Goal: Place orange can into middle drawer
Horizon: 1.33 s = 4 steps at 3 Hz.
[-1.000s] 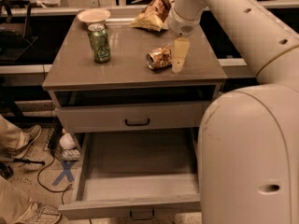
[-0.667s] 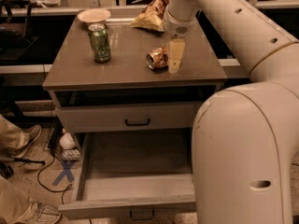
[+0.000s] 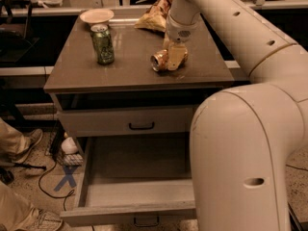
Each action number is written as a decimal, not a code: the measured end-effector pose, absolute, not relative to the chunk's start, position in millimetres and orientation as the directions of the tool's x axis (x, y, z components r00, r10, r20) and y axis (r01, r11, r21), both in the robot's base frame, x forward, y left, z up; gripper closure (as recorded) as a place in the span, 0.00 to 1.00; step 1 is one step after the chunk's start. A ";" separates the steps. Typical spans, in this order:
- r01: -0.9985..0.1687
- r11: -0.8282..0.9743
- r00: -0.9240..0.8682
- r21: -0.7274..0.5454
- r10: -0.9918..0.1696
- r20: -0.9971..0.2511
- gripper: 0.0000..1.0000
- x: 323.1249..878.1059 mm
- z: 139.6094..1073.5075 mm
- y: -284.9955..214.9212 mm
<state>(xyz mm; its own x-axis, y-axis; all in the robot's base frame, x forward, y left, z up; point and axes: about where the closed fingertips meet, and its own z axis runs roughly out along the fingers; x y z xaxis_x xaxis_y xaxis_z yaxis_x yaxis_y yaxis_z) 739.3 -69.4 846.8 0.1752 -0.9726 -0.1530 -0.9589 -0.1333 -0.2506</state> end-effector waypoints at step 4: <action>-0.955 0.070 0.051 -0.287 -0.917 -0.395 1.00 619.1 914.0 -173.8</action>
Offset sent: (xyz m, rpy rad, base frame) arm -0.0623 -0.0741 0.0454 0.2646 -0.0182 -0.0643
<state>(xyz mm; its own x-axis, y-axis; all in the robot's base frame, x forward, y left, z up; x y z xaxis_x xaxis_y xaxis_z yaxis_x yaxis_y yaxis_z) 619.1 -173.8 914.0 0.0514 -0.9174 -0.3947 -0.9553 0.0700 -0.2873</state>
